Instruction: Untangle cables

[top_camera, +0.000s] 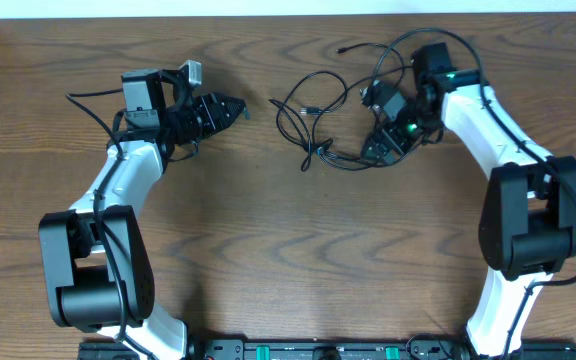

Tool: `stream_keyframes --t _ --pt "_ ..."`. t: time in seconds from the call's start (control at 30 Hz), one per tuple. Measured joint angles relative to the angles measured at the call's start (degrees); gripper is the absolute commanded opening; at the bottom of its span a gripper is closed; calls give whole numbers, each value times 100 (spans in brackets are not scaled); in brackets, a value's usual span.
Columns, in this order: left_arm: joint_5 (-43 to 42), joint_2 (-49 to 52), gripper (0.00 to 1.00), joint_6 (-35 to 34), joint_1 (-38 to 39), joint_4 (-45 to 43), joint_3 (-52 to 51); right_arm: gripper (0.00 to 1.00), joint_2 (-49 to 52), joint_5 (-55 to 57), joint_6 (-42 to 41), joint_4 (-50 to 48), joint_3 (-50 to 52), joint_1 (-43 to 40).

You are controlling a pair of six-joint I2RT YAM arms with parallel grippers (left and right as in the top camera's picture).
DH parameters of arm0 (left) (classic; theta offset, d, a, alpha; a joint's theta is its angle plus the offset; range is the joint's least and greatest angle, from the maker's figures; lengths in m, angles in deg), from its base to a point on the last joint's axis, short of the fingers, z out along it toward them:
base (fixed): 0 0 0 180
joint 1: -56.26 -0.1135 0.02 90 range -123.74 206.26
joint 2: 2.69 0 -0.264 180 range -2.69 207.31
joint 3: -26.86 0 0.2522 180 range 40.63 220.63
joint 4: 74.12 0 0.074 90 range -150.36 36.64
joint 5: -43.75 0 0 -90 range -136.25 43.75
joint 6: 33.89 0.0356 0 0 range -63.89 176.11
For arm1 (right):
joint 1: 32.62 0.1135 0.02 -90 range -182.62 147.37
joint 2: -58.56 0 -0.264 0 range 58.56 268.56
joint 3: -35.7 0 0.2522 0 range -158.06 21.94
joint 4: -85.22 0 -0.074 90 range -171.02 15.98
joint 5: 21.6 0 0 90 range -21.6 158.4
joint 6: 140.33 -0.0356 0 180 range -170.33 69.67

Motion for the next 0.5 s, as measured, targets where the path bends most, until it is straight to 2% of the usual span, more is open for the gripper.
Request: stream_keyframes --t 0.17,0.5 --pt "42 0 49 98 -17 0 0 97 9 -140 326 -116 0 284" --pt "61 0 50 107 -17 2 0 90 109 -149 769 -363 0 584"
